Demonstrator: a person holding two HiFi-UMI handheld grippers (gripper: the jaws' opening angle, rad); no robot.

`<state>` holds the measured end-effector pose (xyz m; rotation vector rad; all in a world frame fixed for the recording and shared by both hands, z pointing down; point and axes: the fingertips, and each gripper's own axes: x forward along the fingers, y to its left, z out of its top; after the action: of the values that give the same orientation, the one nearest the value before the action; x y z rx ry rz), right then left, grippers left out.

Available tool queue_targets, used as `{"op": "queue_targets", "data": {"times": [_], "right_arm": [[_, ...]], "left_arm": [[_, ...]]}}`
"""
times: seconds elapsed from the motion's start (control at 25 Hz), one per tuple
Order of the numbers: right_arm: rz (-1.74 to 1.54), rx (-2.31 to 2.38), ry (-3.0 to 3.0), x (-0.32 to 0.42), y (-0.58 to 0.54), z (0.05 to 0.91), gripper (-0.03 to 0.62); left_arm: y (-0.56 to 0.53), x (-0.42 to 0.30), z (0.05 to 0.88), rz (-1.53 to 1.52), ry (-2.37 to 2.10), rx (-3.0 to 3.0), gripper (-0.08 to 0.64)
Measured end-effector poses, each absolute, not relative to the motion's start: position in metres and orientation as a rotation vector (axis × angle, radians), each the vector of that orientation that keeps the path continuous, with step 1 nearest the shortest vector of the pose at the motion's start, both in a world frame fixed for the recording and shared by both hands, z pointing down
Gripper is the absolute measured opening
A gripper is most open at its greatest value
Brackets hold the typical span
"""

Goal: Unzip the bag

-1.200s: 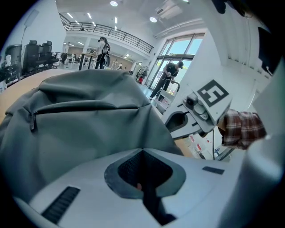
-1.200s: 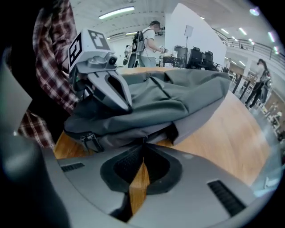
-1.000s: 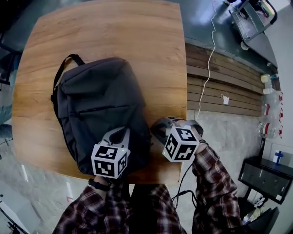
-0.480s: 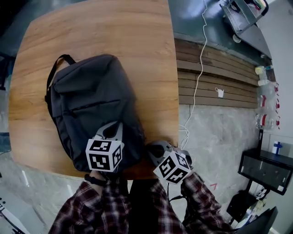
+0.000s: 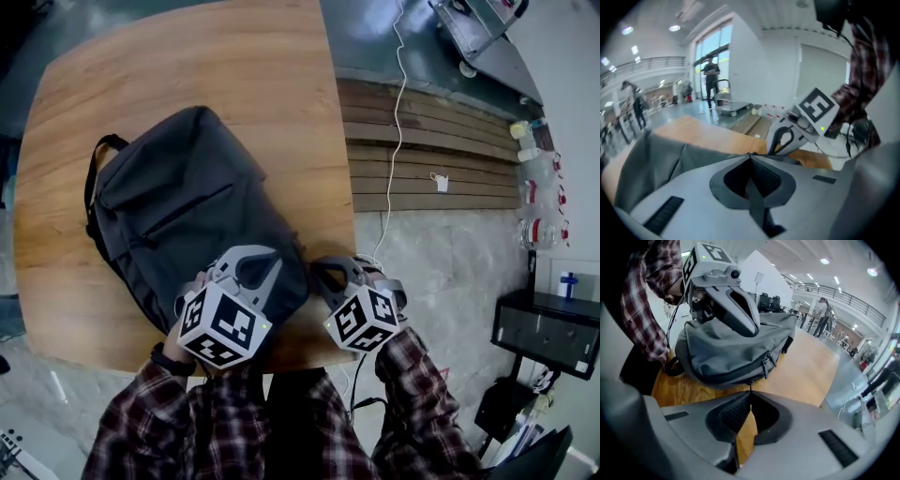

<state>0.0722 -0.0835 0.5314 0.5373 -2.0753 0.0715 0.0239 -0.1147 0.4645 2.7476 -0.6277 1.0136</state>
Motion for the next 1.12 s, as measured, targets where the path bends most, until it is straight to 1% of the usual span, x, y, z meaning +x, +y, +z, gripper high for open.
{"op": "queue_targets", "data": {"times": [0.16,0.24,0.52,0.72,0.88,1.0,1.12], "right_arm": [[-0.018,0.518,-2.042,0.080,-0.109,0.529,0.018],[-0.004,0.535,-2.023,0.082,-0.121,0.532,0.018],[0.252,0.648,-2.048,0.087,-0.100,0.531,0.018],[0.426,0.718,-2.073,0.079,-0.066,0.531,0.018],[0.538,0.720,-2.105,0.054,-0.021,0.526,0.018],[0.568,0.662,-2.137,0.024,0.022,0.521,0.018],[0.558,0.674,-2.148,0.018,0.035,0.517,0.018]], "left_arm": [[-0.127,0.058,0.477,1.323,-0.340,2.997,0.008],[-0.139,0.065,0.491,1.379,-0.230,3.009,0.008],[-0.139,0.070,0.504,1.212,-0.095,2.927,0.008],[-0.141,0.073,0.509,1.183,-0.083,2.900,0.008],[-0.144,0.075,0.510,1.185,-0.088,2.893,0.008],[-0.148,0.076,0.511,1.187,-0.114,2.894,0.008],[-0.152,0.076,0.513,1.180,-0.126,2.895,0.008]]}}
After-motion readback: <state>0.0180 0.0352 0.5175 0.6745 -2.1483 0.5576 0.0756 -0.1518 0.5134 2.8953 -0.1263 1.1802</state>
